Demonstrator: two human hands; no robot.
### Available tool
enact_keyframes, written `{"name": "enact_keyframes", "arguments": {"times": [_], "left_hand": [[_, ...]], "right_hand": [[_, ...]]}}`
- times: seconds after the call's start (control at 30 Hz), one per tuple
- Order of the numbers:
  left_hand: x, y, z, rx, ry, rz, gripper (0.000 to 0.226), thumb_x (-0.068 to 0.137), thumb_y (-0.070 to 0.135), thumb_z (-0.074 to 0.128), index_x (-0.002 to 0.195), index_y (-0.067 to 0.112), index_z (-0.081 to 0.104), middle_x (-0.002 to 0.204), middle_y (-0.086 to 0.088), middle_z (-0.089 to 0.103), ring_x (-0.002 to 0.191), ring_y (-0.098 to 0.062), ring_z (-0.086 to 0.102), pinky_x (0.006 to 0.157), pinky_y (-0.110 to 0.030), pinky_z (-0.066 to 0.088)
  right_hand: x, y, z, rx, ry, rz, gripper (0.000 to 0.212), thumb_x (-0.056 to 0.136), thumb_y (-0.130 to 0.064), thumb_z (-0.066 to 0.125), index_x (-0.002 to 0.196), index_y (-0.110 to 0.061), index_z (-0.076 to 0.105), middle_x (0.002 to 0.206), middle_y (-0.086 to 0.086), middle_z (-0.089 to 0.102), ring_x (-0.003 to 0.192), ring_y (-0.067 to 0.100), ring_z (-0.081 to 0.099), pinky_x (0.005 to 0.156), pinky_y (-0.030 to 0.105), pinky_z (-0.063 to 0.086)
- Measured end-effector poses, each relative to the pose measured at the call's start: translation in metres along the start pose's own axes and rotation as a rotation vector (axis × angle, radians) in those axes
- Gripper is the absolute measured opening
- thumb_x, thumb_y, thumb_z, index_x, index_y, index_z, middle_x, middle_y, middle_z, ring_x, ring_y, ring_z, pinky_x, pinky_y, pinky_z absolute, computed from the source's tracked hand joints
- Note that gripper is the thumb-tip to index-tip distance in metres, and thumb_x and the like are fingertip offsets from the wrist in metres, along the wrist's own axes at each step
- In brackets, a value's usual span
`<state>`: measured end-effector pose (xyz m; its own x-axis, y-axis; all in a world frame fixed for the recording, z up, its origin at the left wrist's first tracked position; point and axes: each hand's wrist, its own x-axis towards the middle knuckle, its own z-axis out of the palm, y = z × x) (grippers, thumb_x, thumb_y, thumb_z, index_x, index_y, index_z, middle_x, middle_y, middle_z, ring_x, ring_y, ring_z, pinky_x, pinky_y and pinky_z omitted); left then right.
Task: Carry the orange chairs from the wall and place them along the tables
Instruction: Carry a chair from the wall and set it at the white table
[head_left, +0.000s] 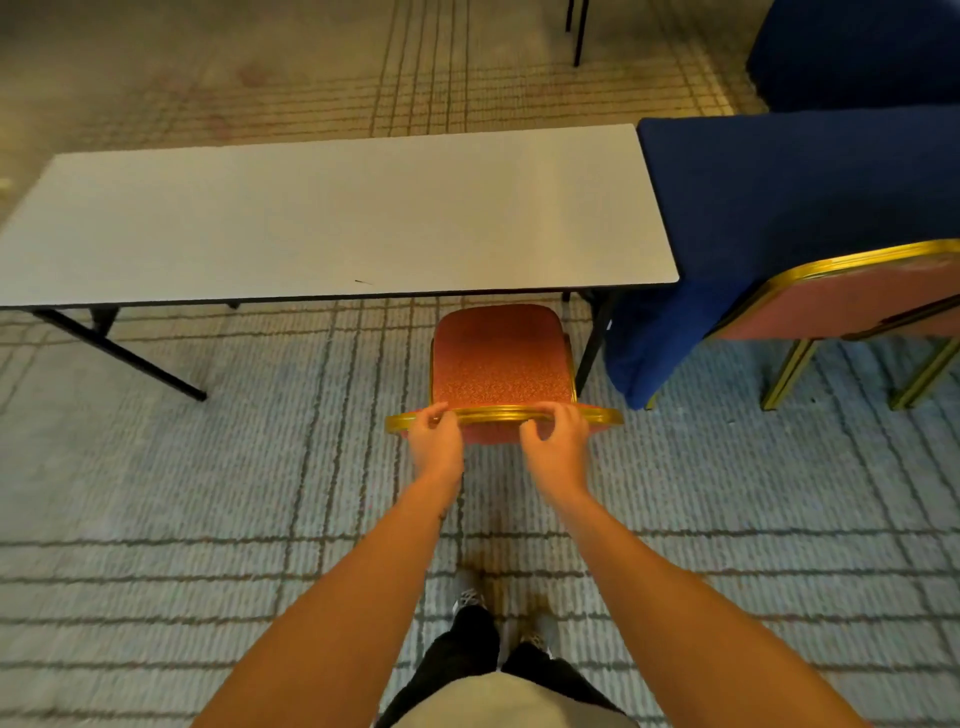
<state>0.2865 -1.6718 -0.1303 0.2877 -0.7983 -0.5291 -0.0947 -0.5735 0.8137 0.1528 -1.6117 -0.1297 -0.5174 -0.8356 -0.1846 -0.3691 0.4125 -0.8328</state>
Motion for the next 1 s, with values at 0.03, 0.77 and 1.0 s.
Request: {"name": "enact_keyframes", "arguments": {"times": [0.03, 0.77, 1.0], "left_hand": [[-0.003, -0.001, 0.001, -0.079, 0.04, -0.052, 0.017, 0.102, 0.016, 0.051, 0.116, 0.02, 0.061, 0.111, -0.003, 0.064, 0.087, -0.015, 0.059, 0.08, -0.035, 0.052], [0.076, 0.008, 0.048, -0.739, -0.207, -0.622, 0.04, 0.099, 0.028, 0.048, 0.132, 0.004, 0.048, 0.133, -0.025, 0.053, 0.123, -0.044, 0.051, 0.098, -0.065, 0.046], [0.11, 0.032, 0.082, -0.753, -0.242, -0.602, 0.023, 0.093, 0.019, 0.048, 0.112, 0.006, 0.046, 0.122, -0.025, 0.051, 0.127, -0.045, 0.049, 0.099, -0.066, 0.046]], "right_hand": [[-0.005, -0.004, 0.002, 0.088, 0.027, 0.104, 0.01, 0.096, -0.025, 0.06, 0.104, -0.021, 0.061, 0.117, -0.004, 0.052, 0.113, 0.014, 0.048, 0.088, 0.027, 0.039], [0.098, -0.002, 0.052, 0.977, 0.019, 0.96, 0.01, 0.086, -0.021, 0.055, 0.084, -0.013, 0.049, 0.093, 0.016, 0.058, 0.081, 0.032, 0.059, 0.062, 0.043, 0.056], [0.149, -0.01, 0.049, 1.013, 0.032, 0.881, 0.011, 0.086, -0.017, 0.056, 0.09, -0.007, 0.053, 0.101, 0.02, 0.061, 0.093, 0.036, 0.062, 0.076, 0.052, 0.058]]}}
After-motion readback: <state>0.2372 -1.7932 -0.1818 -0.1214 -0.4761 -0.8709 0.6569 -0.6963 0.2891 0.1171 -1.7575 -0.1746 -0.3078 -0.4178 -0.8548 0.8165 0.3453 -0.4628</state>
